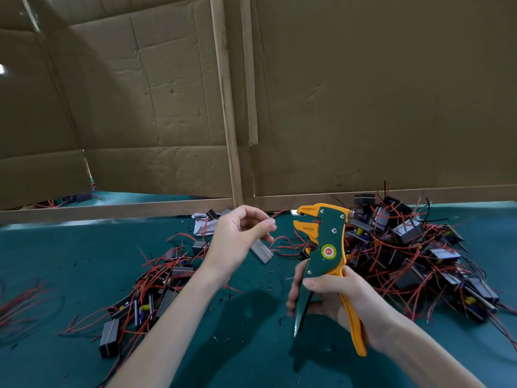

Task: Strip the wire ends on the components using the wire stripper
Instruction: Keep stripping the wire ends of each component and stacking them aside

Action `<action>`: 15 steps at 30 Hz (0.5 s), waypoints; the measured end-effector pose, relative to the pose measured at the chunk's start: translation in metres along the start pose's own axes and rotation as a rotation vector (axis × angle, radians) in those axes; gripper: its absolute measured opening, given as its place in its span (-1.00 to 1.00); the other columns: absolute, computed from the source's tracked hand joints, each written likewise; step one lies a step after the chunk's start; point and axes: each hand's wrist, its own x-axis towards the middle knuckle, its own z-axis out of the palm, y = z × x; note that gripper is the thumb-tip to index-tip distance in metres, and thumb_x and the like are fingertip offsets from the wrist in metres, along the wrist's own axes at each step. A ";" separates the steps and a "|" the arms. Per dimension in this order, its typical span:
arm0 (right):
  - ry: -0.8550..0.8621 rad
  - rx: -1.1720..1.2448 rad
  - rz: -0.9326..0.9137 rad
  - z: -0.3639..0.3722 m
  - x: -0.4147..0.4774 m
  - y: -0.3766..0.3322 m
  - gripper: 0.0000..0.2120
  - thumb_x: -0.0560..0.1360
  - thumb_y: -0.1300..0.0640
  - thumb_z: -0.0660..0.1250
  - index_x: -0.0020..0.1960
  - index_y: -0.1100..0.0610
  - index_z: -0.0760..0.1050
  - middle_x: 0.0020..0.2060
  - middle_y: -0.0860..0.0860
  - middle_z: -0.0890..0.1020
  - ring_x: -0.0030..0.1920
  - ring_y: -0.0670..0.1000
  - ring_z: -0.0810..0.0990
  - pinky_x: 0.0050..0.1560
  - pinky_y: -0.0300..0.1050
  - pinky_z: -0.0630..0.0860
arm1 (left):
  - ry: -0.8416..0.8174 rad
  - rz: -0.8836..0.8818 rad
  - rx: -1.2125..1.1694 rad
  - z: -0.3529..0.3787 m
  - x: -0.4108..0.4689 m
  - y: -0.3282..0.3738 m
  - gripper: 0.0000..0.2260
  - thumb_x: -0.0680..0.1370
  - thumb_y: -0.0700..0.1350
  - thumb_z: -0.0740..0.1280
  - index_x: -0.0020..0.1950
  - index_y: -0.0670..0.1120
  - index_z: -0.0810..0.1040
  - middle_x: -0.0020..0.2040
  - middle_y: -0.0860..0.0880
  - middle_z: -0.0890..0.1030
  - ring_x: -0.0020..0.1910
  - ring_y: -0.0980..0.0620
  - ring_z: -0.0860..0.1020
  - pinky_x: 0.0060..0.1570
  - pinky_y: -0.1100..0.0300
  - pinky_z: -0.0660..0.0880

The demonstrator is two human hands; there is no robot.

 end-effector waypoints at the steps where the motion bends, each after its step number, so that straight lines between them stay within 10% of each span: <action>1: -0.009 -0.001 0.004 -0.001 0.000 0.000 -0.83 0.30 0.26 0.43 -0.11 0.27 0.61 -0.23 0.30 0.59 -0.20 0.25 0.62 -0.09 0.17 0.59 | -0.005 -0.005 0.000 0.001 0.000 0.001 -0.93 0.47 -0.25 0.43 -0.13 -0.14 0.57 -0.26 -0.08 0.68 -0.33 0.07 0.62 -0.20 0.26 0.56; 15: -0.042 0.030 0.025 -0.015 0.013 0.007 -0.73 0.24 0.18 0.52 -0.12 0.27 0.60 -0.22 0.30 0.59 -0.16 0.29 0.62 -0.07 0.20 0.58 | -0.041 -0.033 -0.019 0.000 -0.001 0.009 -0.93 0.55 -0.26 0.34 -0.07 -0.10 0.51 -0.29 0.03 0.62 -0.31 0.14 0.57 -0.28 0.32 0.53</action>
